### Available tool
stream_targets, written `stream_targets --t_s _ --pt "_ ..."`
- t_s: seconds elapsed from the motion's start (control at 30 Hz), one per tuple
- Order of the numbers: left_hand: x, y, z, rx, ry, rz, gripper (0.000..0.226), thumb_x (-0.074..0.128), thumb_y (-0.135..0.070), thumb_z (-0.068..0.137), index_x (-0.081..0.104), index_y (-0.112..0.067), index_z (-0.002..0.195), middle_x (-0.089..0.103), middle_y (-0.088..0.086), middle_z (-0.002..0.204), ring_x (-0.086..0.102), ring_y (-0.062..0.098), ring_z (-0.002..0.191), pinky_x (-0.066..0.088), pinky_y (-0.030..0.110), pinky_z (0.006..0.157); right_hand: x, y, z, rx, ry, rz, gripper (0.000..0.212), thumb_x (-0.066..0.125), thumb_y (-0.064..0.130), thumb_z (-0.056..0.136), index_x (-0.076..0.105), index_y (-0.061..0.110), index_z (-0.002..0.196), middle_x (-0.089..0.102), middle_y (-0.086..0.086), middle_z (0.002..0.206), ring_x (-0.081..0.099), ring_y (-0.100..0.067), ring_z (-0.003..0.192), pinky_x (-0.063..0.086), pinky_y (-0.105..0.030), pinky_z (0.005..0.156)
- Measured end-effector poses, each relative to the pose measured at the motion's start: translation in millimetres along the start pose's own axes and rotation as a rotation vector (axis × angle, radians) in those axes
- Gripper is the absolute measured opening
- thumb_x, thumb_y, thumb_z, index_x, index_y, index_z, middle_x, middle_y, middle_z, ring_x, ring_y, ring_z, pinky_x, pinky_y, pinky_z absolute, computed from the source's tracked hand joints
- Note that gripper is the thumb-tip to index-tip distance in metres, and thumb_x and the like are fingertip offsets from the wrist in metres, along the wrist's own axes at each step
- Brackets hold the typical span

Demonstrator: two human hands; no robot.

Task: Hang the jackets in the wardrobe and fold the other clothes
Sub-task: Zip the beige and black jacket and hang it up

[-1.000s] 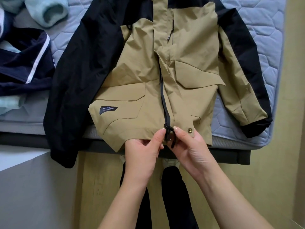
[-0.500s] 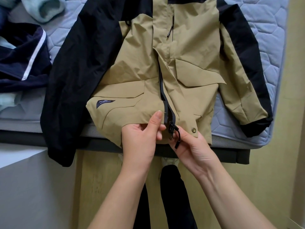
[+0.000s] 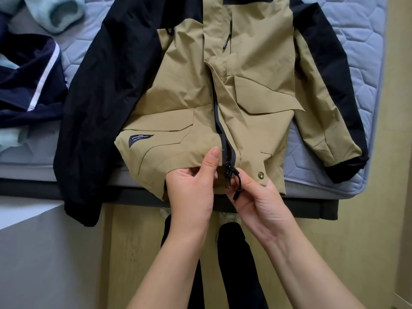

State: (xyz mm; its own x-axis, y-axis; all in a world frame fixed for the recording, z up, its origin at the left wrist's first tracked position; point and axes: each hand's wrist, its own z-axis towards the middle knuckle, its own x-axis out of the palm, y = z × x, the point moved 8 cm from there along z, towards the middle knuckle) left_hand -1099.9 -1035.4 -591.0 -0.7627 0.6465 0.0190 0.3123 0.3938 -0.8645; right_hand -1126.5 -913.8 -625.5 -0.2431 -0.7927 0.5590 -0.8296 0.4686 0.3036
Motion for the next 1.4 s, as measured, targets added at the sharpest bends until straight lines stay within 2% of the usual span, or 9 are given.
stream_targets --t_s 0.27,0.6,0.83,1.0,1.07,1.2,1.27,1.33,1.4 --pt "0.9 1.1 -0.6 0.023 0.014 -0.007 0.037 0.072 -0.03 0.078 0.052 -0.022 0.048 0.049 -0.01 0.05 0.044 0.006 0.049 0.04 0.017 0.053 -2.2 -1.9 -3.1 -0.007 -0.02 0.0 0.032 0.066 0.004 0.073 0.06 0.004 0.105 0.072 -0.005 0.083 0.066 -0.01 0.064 0.055 -0.022 0.065" --pt "-0.8 0.7 -1.5 0.036 0.019 0.015 0.038 0.071 -0.03 0.079 0.053 -0.021 0.047 0.05 -0.009 0.05 0.047 0.007 0.05 0.042 0.018 0.054 -0.5 -1.7 -5.2 -0.023 -0.035 -0.005 0.035 0.066 0.005 0.072 0.06 0.004 0.107 0.072 -0.006 0.086 0.066 -0.01 0.067 0.054 -0.02 0.063" --pt "-2.2 -1.6 0.0 0.076 0.041 0.106 0.038 0.07 -0.02 0.084 0.053 -0.015 0.051 0.052 -0.007 0.05 0.049 0.006 0.051 0.043 0.017 0.055 -1.5 -3.0 -5.5 -0.041 -0.046 0.011 0.035 0.067 0.004 0.071 0.061 0.005 0.105 0.073 -0.005 0.085 0.066 -0.01 0.065 0.054 -0.02 0.062" --pt "1.1 -2.3 -0.3 0.057 0.135 0.237 0.036 0.067 -0.022 0.086 0.057 -0.013 0.053 0.054 -0.009 0.049 0.05 0.004 0.05 0.043 0.017 0.054 -4.3 1.8 -3.7 -0.12 -0.085 0.016 0.024 0.068 0.001 0.07 0.068 0.008 0.093 0.073 -0.005 0.081 0.066 -0.012 0.064 0.053 -0.02 0.06" --pt "2.2 -4.3 0.6 0.068 0.204 0.306 0.034 0.065 -0.022 0.088 0.06 -0.016 0.055 0.057 -0.01 0.05 0.051 0.003 0.05 0.044 0.018 0.054 -7.0 2.0 -2.2 -0.136 -0.102 0.02 0.029 0.068 0.0 0.069 0.066 0.005 0.097 0.073 -0.006 0.082 0.068 -0.012 0.068 0.053 -0.021 0.061" --pt "3.8 0.8 4.0 0.069 0.357 0.579 0.048 0.06 -0.035 0.091 0.063 0.007 0.067 0.059 0.019 0.059 0.053 0.031 0.057 0.047 0.043 0.06 -16.3 4.0 -2.7 -0.154 -0.12 -0.028 0.022 0.069 0.001 0.069 0.075 0.012 0.087 0.074 -0.005 0.085 0.07 -0.012 0.075 0.053 -0.02 0.062" --pt "5.3 6.2 4.1 0.068 0.419 0.695 0.052 0.058 -0.039 0.091 0.062 0.006 0.066 0.056 0.017 0.056 0.051 0.028 0.055 0.046 0.039 0.058 -22.1 3.6 -4.1 -0.152 -0.139 -0.046 0.018 0.069 0.002 0.07 0.076 0.013 0.082 0.073 -0.006 0.085 0.07 -0.012 0.075 0.053 -0.019 0.062" --pt "5.6 10.1 3.7 0.067 0.445 0.786 0.053 0.058 -0.041 0.09 0.06 0.003 0.062 0.052 0.009 0.051 0.048 0.022 0.051 0.042 0.033 0.055 -29.2 -0.6 -5.9 -0.095 -0.17 -0.096 0.017 0.068 0.005 0.074 0.072 0.009 0.091 0.073 -0.006 0.087 0.069 -0.013 0.075 0.054 -0.022 0.064" --pt "1.7 14.5 5.9 0.05 0.422 0.829 0.052 0.057 -0.041 0.09 0.061 0.002 0.062 0.054 0.01 0.054 0.051 0.023 0.053 0.043 0.035 0.058 -35.3 -4.7 -8.6 0.0 -0.2 -0.262 0.02 0.066 0.014 0.085 0.065 0.008 0.104 0.073 -0.004 0.086 0.068 -0.013 0.073 0.055 -0.026 0.066"
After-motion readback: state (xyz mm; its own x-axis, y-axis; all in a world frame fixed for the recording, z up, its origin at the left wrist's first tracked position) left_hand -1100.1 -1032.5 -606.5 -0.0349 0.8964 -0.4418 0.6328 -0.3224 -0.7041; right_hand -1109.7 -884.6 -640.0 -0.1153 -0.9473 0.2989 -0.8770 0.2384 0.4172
